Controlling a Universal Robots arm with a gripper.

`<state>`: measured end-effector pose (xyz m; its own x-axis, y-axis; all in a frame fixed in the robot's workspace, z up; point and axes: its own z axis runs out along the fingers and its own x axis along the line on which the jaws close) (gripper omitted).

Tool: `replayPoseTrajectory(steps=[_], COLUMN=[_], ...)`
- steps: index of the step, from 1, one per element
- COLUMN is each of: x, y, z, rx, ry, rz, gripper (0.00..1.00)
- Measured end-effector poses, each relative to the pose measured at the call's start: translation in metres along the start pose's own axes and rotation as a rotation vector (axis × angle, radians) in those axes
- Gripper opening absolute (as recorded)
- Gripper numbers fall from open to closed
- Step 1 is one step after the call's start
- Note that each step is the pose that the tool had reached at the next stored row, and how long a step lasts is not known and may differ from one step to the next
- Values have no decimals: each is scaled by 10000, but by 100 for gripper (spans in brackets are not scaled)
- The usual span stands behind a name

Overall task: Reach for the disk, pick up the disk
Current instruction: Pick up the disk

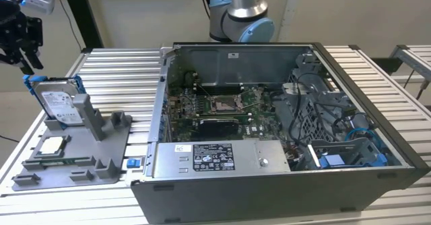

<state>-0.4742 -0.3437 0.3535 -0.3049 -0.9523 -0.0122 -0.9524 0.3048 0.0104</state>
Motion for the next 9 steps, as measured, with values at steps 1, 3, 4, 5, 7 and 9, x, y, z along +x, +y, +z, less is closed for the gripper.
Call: replayPoseTrajectory(steps=[1,3,4,5,7,9], x=[0,1,1,1,1,1], y=[0,0,0,0,0,0], z=[2,13,19,28,49,74], rx=[-1,-1,-2,-2,-4,-9], ry=[1,1,2,2,4,8], rz=[-2,-64,-136,-228,-439,-718], gripper=[100,100,100,100,100,100])
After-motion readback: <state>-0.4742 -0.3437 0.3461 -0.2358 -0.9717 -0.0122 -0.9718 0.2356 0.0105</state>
